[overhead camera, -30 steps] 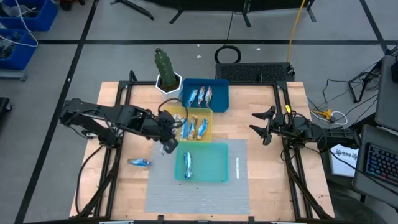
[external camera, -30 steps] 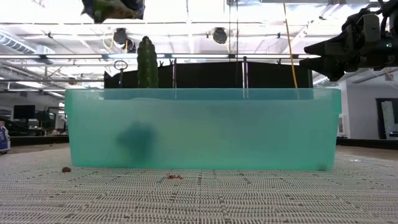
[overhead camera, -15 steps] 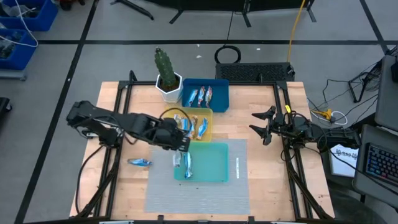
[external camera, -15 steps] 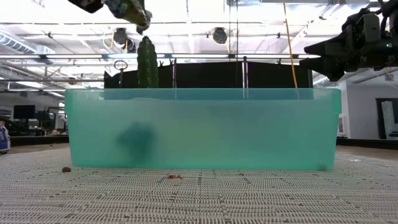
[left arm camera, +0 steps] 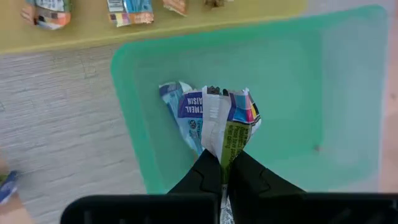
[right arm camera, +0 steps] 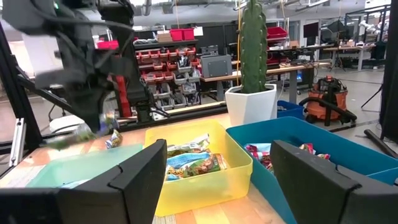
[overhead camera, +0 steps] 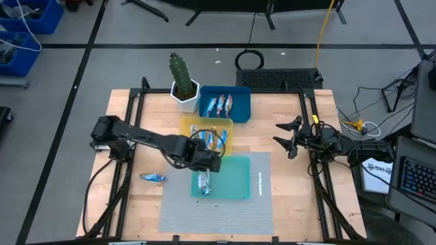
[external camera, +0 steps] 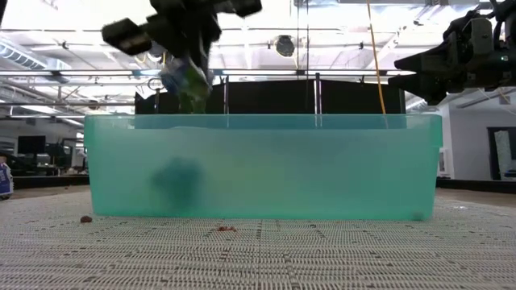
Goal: Pick and place Granola Bars by type
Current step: Put the blue granola bar into the green bin
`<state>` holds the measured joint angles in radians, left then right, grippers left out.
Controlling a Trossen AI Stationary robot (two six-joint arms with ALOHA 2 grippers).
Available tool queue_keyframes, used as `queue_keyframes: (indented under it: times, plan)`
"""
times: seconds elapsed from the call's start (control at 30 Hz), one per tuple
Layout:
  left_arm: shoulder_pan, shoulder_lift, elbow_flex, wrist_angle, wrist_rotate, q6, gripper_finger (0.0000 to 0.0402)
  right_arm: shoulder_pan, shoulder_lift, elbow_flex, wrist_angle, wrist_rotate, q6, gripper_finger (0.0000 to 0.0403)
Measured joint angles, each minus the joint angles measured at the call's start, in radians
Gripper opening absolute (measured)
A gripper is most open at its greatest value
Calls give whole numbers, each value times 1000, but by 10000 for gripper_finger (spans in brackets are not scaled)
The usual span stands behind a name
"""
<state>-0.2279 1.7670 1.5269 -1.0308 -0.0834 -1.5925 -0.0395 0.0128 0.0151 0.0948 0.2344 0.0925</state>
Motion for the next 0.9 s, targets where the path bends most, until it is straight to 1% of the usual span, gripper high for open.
queue_keyframes:
  times: [0.2, 0.43, 0.7, 0.8, 0.9]
  plan:
    - [24, 87, 0, 79, -11, -8, 9, 0, 0, 0, -1, 0, 0, 279]
    - [31, 185, 0, 220, 5, -3, 9, 0, 0, 0, -1, 0, 0, 279]
    - [31, 258, 0, 228, 0, 0, 9, 0, 0, 0, -1, 0, 0, 279]
    - [31, 277, 0, 227, 18, 5, 9, 0, 0, 0, -1, 0, 0, 279]
    - [31, 277, 0, 225, 28, 1, 20, 0, 0, 0, -1, 0, 0, 279]
